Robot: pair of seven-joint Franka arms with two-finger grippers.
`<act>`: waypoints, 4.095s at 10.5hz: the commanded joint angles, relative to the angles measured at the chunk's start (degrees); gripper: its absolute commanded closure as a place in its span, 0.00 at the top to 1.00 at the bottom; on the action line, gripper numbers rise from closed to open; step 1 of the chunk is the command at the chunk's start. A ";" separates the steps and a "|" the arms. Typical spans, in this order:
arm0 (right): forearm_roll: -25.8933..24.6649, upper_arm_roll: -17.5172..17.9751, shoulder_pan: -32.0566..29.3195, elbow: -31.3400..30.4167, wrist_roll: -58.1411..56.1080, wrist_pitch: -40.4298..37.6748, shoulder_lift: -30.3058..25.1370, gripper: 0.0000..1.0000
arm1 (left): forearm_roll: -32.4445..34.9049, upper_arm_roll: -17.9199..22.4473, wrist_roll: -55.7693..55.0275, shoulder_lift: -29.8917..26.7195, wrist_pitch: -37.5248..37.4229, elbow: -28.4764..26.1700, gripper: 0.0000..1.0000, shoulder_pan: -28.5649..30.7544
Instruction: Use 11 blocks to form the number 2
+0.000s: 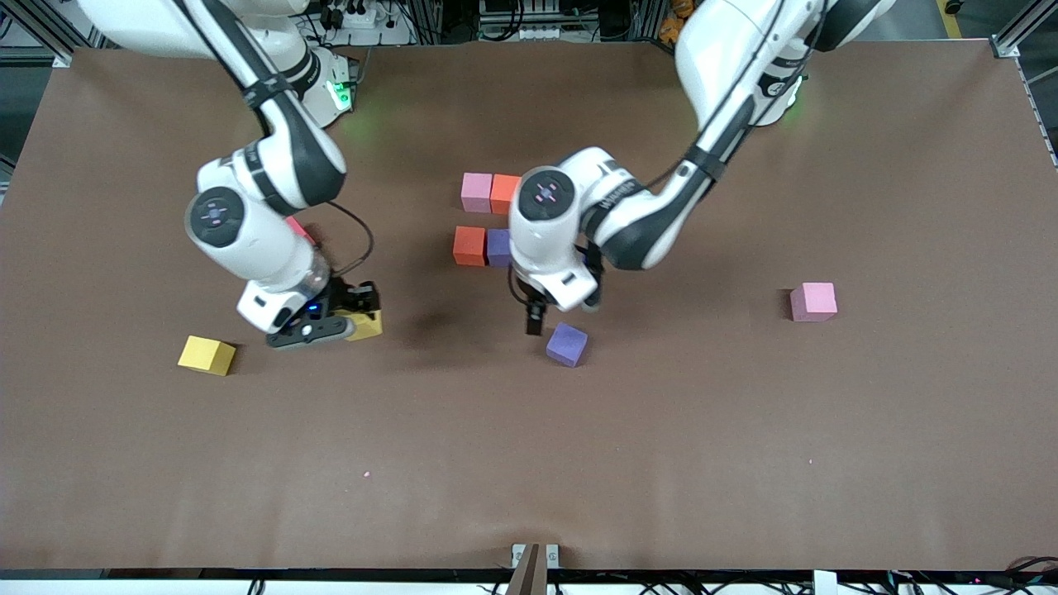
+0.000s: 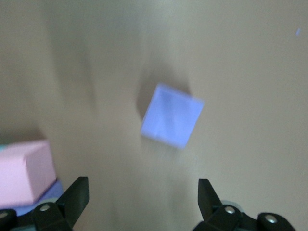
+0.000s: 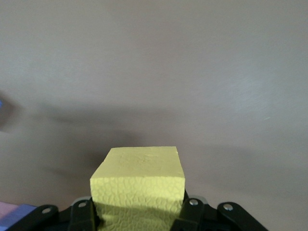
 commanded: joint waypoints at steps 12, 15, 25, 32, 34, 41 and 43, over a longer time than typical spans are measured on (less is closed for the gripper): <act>0.27 -2.27 15.12 -2.98 18.73 9.10 10.04 0.16 | -1.35 -9.14 35.38 -8.62 -1.04 -13.15 1.00 29.23; 0.27 -2.36 15.82 -1.93 27.53 8.66 10.57 0.14 | -1.09 -10.56 37.24 -6.60 -0.15 -11.31 1.00 25.38; -5.79 -3.76 19.43 -1.83 32.03 8.84 13.03 0.14 | -0.21 -10.38 46.11 -6.93 1.61 -16.48 1.00 29.31; -8.87 -4.11 20.92 -1.83 35.46 8.66 14.09 0.14 | -0.03 -10.56 45.07 -5.89 1.87 -14.73 1.00 26.96; -9.48 -4.20 21.10 -1.83 35.55 8.57 14.09 0.14 | -0.30 -10.56 42.28 -4.93 1.79 -13.24 1.00 25.55; -14.66 -4.29 21.36 -2.01 39.51 8.13 14.35 0.14 | -0.47 -9.94 36.10 -1.32 3.62 -9.11 1.00 20.71; -15.81 -4.29 21.36 -2.01 39.51 8.05 14.53 0.14 | -0.47 -9.77 34.88 -0.80 4.16 -9.02 1.00 20.62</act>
